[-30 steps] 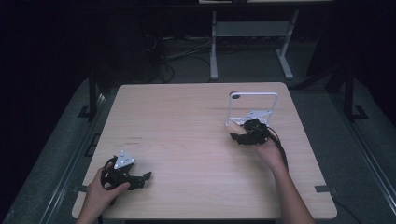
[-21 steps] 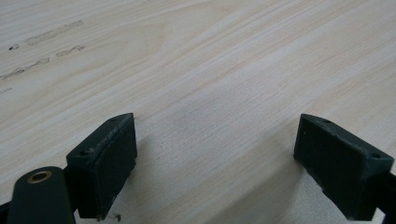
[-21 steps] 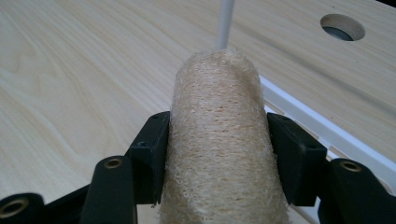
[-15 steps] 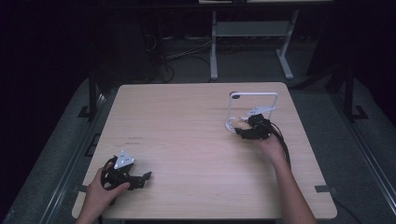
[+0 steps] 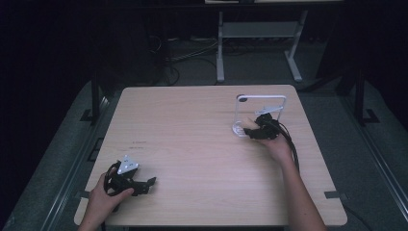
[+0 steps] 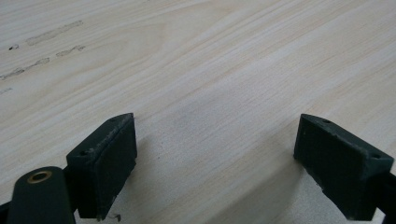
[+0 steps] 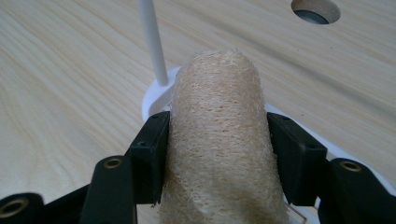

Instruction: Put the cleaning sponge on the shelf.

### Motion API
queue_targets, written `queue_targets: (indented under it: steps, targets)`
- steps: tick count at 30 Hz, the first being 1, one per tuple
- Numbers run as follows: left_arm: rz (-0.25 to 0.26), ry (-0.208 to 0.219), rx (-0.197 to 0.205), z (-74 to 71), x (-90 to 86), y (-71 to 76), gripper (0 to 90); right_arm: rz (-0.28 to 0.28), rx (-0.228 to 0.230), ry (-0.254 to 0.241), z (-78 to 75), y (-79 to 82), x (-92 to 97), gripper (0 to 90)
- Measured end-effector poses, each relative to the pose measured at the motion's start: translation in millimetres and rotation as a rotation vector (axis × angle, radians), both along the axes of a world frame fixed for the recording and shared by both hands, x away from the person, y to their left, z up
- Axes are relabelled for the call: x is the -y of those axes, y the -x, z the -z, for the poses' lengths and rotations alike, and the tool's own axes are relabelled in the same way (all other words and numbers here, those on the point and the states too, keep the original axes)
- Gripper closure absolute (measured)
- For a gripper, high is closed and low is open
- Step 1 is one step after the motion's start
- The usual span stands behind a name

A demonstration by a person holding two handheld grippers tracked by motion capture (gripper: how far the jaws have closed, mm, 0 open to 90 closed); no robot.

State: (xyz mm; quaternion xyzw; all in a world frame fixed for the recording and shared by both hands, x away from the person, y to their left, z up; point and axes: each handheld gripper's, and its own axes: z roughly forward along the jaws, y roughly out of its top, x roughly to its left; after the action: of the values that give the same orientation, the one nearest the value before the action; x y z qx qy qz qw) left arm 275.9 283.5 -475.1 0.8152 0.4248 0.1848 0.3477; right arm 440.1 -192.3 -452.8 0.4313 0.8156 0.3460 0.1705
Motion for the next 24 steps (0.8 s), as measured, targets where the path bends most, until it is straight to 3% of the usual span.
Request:
queue_targets:
  steps: [11,14,24]
  targets:
    - [0.000,0.000,0.000,0.0,0.0,0.0,12.7,0.007,-0.016,0.003,7.5,-4.6,0.5,41.9]
    - [-0.001,0.000,0.000,0.0,0.1,0.0,12.7,0.006,-0.021,0.004,7.1,-4.8,0.5,37.5]
    - [-0.001,0.000,0.000,0.0,0.1,0.0,12.7,0.001,0.018,-0.033,-16.1,9.8,5.6,31.2]
